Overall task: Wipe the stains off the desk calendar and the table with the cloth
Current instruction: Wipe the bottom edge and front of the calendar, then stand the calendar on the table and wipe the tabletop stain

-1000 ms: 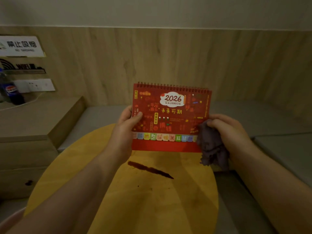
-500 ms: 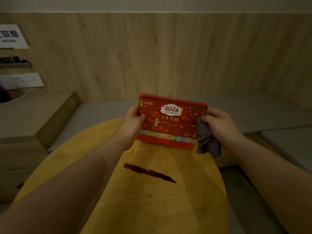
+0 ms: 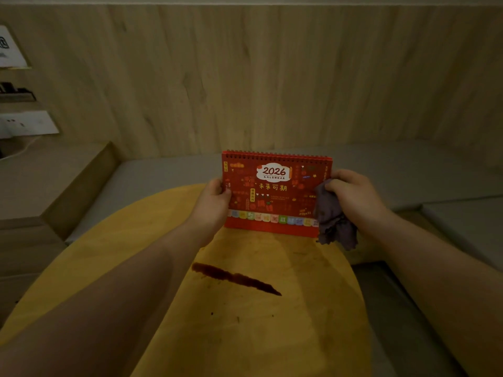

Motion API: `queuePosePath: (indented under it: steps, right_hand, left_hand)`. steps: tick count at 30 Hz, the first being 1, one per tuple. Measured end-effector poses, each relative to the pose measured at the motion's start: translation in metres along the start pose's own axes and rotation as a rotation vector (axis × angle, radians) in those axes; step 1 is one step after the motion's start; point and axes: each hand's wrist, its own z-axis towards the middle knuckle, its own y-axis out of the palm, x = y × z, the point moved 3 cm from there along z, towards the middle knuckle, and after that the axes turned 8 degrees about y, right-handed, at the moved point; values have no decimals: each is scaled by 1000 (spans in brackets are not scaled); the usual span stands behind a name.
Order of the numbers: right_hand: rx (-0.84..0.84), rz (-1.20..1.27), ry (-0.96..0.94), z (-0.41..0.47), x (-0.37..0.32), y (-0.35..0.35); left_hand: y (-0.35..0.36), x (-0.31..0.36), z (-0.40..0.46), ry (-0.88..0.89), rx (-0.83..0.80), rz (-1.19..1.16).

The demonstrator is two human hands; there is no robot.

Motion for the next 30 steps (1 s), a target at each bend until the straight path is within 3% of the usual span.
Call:
queuePosePath:
  steps: [8,12,15,17,21,23,27,30]
  right_hand:
    - [-32,33,45,-8,4,1]
    - [140,-124,58,-25,13,-19]
    - [207,0,35,-56,24,-29]
    - [131,71,18,-79,29,-24]
    - [-152,184,-39,-126,19,3]
    - [-250,225,-64,-148,9,16]
    - [-285,245,-83,-186,-10,31]
    - [-210,152,-107,-209,-16,32]
  left_hand:
    - [-5,-2,-7,31,58,1]
    - [-20,1,-19,65,203,97]
    - [-31,18,-47,187,354,221]
    - [-26,27,-72,266,260,225]
    - [5,44,-126,285,-193,64]
    - [20,51,-148,269,-297,-16]
    - [22,60,-179,365,-168,-70]
    - [10,66,-204,631,9,206]
